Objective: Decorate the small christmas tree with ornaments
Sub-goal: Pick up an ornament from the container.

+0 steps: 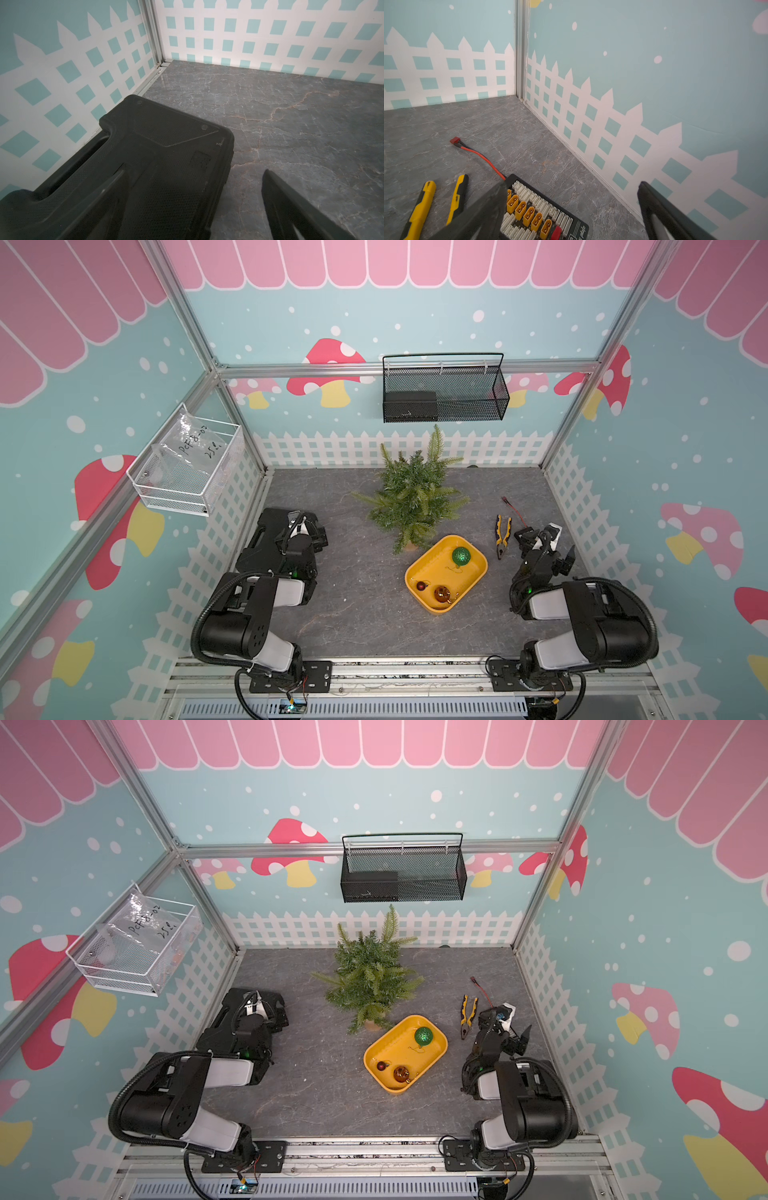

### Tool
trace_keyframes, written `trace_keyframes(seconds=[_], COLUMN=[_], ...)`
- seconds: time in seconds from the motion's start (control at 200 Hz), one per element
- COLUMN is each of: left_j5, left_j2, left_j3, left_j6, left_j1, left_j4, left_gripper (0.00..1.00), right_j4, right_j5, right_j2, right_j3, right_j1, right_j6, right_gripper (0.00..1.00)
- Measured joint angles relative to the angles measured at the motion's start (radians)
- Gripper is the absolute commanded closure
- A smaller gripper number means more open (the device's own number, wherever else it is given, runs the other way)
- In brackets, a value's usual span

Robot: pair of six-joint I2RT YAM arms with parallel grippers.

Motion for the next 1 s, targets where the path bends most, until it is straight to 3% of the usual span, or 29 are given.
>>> trace_keyframes(seconds=[0.225, 0.37, 0.43, 0.49, 0.585, 0.665, 0.841, 1.001], left_j5=[-0.011, 0.028, 0.08, 0.15, 0.28, 0.398, 0.539, 0.558], left_j2=[-0.228, -0.36, -0.421, -0.474, -0.527, -0.533, -0.574, -0.647], left_j3=[0.161, 0.25, 0.254, 0.251, 0.253, 0.266, 0.284, 0.281], left_j6=[-0.046, -0.208, -0.3, -0.374, -0.454, -0.49, -0.524, -0.548], left_j1=[-0.008, -0.002, 0.018, 0.042, 0.057, 0.05, -0.073, -0.253], left_j4=[-0.301, -0.533, -0.601, -0.656, -0.75, -0.841, -1.035, -1.15], left_gripper=[0.01, 0.01, 0.01, 0.06, 0.18, 0.21, 0.2, 0.19], right_j4=[-0.303, -0.605, -0.712, -0.781, -0.867, -0.969, -1.254, -1.502], right_j5=[-0.012, -0.072, -0.123, -0.196, -0.33, -0.438, -0.606, -0.667], right_j2=[-0.263, -0.328, -0.341, -0.357, -0.375, -0.379, -0.33, -0.303], right_j3=[0.129, 0.297, 0.36, 0.393, 0.413, 0.436, 0.579, 0.651], right_j1=[-0.001, -0.001, -0.003, -0.005, -0.008, -0.007, 0.018, 0.096], right_j6=[0.071, 0.231, 0.304, 0.36, 0.435, 0.488, 0.5, 0.489], right_gripper=[0.0, 0.0, 0.01, 0.13, 0.19, 0.27, 0.31, 0.33])
